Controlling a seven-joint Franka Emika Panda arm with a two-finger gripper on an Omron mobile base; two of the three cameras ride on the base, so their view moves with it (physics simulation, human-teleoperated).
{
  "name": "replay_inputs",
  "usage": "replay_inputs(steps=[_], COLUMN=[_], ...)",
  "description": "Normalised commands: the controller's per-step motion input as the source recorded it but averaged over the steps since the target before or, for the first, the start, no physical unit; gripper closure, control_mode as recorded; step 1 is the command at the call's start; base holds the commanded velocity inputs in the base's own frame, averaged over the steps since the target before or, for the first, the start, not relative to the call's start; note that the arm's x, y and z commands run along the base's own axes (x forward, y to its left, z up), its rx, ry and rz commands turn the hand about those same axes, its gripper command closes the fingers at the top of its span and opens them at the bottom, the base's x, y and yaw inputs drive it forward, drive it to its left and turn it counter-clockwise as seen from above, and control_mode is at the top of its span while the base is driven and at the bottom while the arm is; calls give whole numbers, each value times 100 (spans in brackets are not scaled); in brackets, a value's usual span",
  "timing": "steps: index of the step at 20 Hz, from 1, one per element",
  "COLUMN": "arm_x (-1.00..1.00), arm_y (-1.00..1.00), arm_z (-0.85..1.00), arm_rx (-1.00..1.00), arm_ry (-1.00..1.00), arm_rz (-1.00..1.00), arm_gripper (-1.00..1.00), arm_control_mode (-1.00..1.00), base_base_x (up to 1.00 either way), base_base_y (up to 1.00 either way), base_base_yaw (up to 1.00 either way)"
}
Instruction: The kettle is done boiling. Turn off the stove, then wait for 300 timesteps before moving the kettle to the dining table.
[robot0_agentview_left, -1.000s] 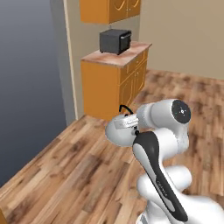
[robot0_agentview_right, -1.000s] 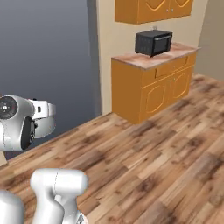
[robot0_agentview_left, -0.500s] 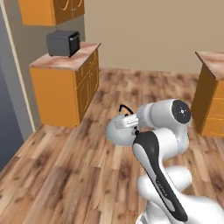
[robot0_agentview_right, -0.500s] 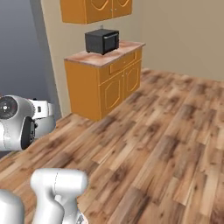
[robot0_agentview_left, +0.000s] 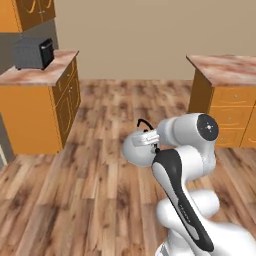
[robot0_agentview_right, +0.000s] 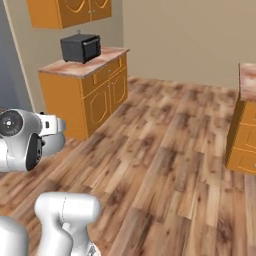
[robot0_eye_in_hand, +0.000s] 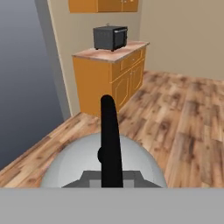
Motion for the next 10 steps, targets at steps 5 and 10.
replay_inputs(steps=[5, 10], arm_x=[0, 0], arm_y=[0, 0], arm_z=[0, 0], arm_rx=[0, 0], arm_ry=[0, 0], arm_rz=[0, 0], arm_gripper=[100, 100], arm_control_mode=[100, 100], base_base_x=[44, 55], base_base_y=[-8, -5], base_base_yaw=[-21, -19])
